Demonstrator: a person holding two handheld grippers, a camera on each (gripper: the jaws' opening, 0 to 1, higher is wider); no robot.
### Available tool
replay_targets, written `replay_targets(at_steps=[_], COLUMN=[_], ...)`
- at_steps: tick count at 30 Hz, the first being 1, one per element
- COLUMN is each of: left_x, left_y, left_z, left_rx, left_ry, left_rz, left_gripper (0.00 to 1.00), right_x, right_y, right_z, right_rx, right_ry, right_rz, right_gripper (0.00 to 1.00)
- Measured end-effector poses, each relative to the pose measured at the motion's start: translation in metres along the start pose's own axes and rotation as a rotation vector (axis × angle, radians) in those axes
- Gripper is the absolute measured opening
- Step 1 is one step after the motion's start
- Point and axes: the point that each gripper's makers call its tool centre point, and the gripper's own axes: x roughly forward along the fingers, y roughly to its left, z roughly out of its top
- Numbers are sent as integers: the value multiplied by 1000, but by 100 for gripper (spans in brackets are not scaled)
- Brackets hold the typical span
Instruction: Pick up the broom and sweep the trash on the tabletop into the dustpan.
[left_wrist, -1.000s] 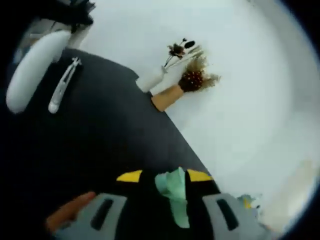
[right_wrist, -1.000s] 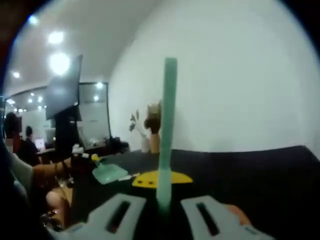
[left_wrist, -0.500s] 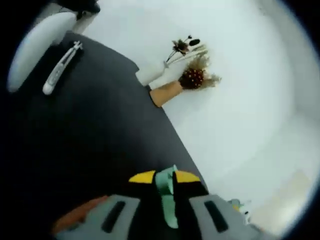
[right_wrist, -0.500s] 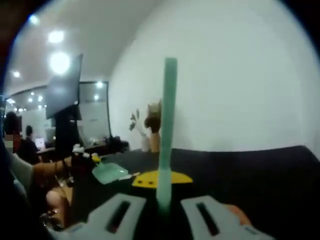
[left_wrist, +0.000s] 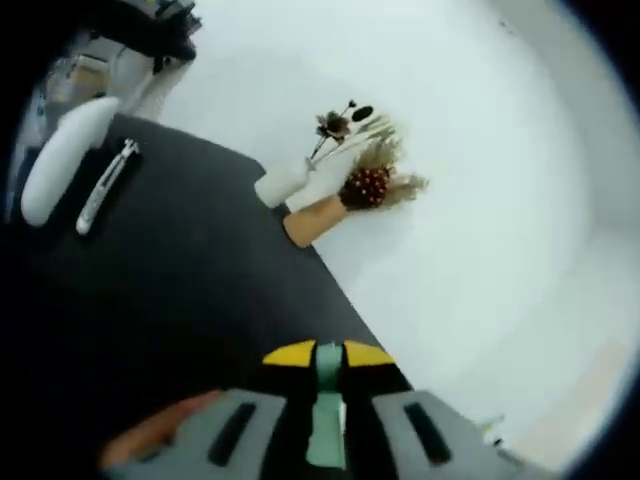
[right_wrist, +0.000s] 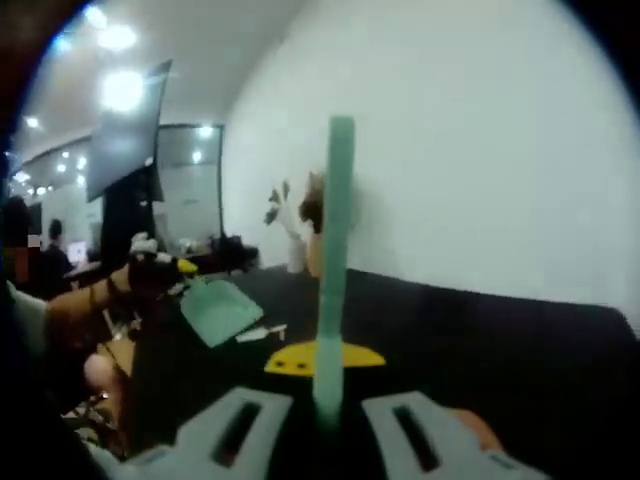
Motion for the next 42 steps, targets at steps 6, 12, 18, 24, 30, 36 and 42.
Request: replay_targets(at_steps=[6,12,18,24,30,36,42], left_x=[1,-10,-23,-34,-38,-40,-40], left_y=[3,16,26,31,41,43,39], left_z=[-1,-16,-30,-35,-42,-44,-43], left_rx=[-20,-115,-189,-207,-230,-248,-237], left_ry=[-27,-67,-93,-114,-129,-134,-132], left_rz=[38,81,96,106,113,110,102], left_gripper=[9,10,10,10,10,10,10], right_x=[60,125,170,171,172,177,179], right_y=[18,43,57,67,80,92,103], right_z=[20,35,28,14,8,-8,-27], right_rx=[38,127,137,83,-17,-145,-233], right_ry=[26,-4,-16,5,11,39,74], right_rz=[5,3,-5,6,-5,-24,-33], right_gripper=[2,2,2,2,2,2,2])
